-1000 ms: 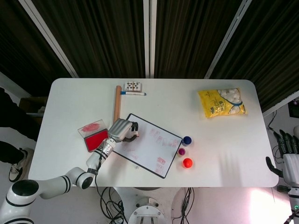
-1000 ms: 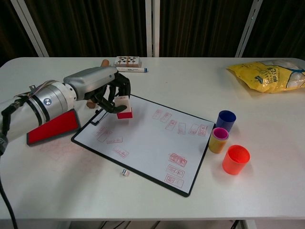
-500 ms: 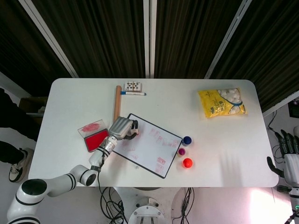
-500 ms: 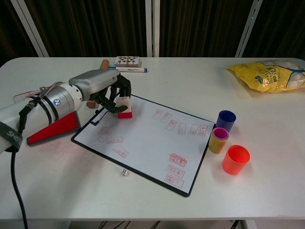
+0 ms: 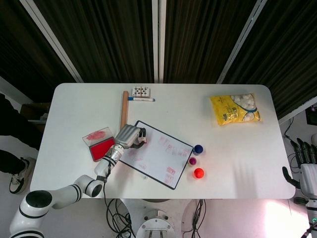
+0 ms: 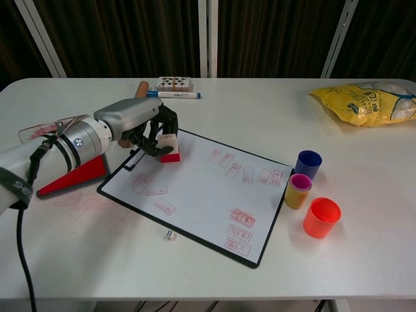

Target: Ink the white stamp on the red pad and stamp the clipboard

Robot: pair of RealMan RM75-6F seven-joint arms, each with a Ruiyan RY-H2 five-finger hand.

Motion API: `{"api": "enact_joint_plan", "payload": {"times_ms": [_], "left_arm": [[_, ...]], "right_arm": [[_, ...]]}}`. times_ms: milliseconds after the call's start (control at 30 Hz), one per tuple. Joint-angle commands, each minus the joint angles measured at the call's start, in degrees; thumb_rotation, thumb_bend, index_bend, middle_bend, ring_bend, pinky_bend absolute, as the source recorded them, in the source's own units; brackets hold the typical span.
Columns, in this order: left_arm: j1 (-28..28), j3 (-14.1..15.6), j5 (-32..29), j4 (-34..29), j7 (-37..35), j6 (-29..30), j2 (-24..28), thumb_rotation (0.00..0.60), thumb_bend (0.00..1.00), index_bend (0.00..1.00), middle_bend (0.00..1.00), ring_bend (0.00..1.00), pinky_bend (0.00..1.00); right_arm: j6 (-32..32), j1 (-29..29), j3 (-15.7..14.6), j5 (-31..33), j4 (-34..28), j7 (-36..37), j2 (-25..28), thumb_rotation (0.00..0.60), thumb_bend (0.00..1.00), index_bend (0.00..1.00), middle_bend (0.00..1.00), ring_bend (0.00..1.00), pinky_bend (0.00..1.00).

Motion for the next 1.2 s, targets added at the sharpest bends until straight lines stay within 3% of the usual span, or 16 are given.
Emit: {"api": "enact_joint_plan", "payload": {"times_ms": [33, 733, 1000, 1200], "left_arm": [[0.0, 0.2, 0.0, 0.5, -0.3, -0.1, -0.3, 0.6, 0.43, 0.74, 0.74, 0.61, 0.74], [-0.1, 0.0, 0.2, 0.9, -2.5, 0.2, -0.3, 0.6, 0.43, 0.74, 0.75, 0.61, 0.74], [0.7, -3.2, -1.3, -10.2, -3.3, 2.7, 6.2, 0.6, 0.43, 0.74, 0.75, 0.61, 0.74], [2.9, -3.2, -2.7, -20.2, -0.3, 4.5, 12.1, 0.6, 0.43, 0.75, 0.75, 0.62, 0.74]], "right_arm": [[-0.1, 0.0, 0.0, 0.0, 0.1, 0.0, -0.1, 0.6, 0.29, 0.0, 0.0, 0.0, 0.0], [0.2, -0.1, 0.1, -0.1, 0.4, 0.4, 0.0, 0.6, 0.29, 0.0, 0.0, 0.0, 0.0], [0.6, -0.2, 0.2, -0.2, 0.0, 0.5, 0.3, 0.6, 0.29, 0.0, 0.0, 0.0, 0.0], [0.5, 0.1, 0.1, -0.5, -0.4, 0.0, 0.3, 0.6, 0.29, 0.0, 0.0, 0.0, 0.0]]}}
